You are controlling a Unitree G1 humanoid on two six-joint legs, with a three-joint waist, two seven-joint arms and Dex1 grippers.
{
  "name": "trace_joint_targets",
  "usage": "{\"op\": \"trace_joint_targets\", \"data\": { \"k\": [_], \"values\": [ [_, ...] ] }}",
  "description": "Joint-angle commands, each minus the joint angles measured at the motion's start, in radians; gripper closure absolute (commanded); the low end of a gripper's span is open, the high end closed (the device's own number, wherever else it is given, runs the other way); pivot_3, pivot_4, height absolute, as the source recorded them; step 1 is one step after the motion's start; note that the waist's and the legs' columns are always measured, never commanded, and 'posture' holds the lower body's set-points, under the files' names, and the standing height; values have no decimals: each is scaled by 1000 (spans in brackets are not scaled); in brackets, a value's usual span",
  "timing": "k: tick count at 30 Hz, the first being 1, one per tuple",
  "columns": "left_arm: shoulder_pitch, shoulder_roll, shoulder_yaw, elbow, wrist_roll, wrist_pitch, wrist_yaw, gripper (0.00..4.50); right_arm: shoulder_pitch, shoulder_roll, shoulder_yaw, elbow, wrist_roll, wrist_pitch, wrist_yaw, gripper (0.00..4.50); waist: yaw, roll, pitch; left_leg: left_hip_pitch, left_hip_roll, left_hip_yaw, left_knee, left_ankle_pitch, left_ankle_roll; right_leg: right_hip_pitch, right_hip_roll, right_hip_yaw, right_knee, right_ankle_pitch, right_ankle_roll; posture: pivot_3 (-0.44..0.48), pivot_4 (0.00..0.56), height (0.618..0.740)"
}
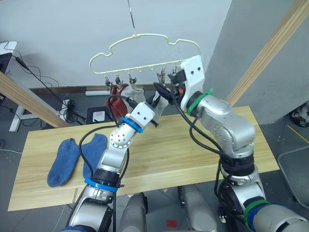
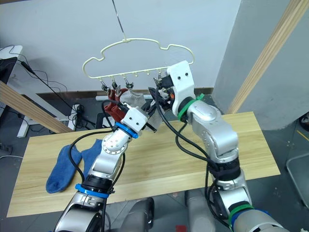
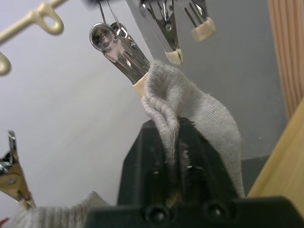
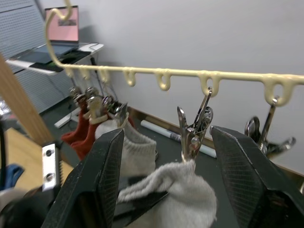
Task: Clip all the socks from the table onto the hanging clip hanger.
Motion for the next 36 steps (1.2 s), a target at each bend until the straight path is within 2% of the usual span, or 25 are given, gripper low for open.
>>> {"op": "trace_joint_targets", "data": {
  "k": [1,4,8,12,16,19,20,24,26,36],
  "values": [
    [8,11,7,-48,-47,24,-50,2871,12,-27,-6,-100,46,32,28,1467,-3,0,0,0,0,0,0,0,0,0,0,0,0,0,0,-215,322,740],
    [36,38,14,-100,-97,57,-119,2127,25,-58,-7,-133,61,48,31,1467,-4,0,0,1,0,0,0,0,0,0,0,0,0,0,0,-216,324,740],
    [93,122,38,-198,-196,139,-242,2127,47,-105,-12,-166,54,45,26,1467,-4,0,0,1,1,1,0,0,0,0,0,1,0,0,0,-213,325,740],
    [127,199,80,-308,-339,324,-344,2127,66,-134,1,-164,13,9,-4,1467,-3,0,0,1,0,1,0,0,0,0,0,1,0,-2,3,-202,322,740],
    [125,294,139,-419,-504,482,-464,2127,60,-116,14,-115,-37,-31,-63,1467,-3,0,0,0,1,1,0,0,0,0,0,1,0,-3,5,-192,319,740],
    [100,351,178,-444,-565,545,-505,2127,49,-97,12,-80,-53,-53,-86,1467,-2,0,0,1,1,1,-1,0,0,0,1,1,0,-3,5,-176,315,740],
    [88,365,185,-445,-573,559,-510,2127,47,-91,11,-70,-57,-59,-90,1467,-1,0,0,1,1,1,0,0,0,0,2,1,0,-3,5,-172,314,740],
    [48,378,199,-435,-567,571,-494,2098,37,-68,9,-38,-58,-70,-102,2390,0,0,0,1,1,1,0,0,0,0,2,2,0,-3,5,-164,313,740],
    [42,377,197,-430,-553,563,-492,2098,32,-61,11,-26,-61,-76,-104,2390,0,0,0,1,1,1,-1,0,0,0,2,2,-1,0,1,-164,313,740],
    [12,363,176,-416,-517,531,-501,2098,-14,-17,17,77,-98,-114,-135,2390,0,0,0,0,1,2,-1,0,0,-1,2,2,-1,0,0,-166,305,740]
  ]
}}
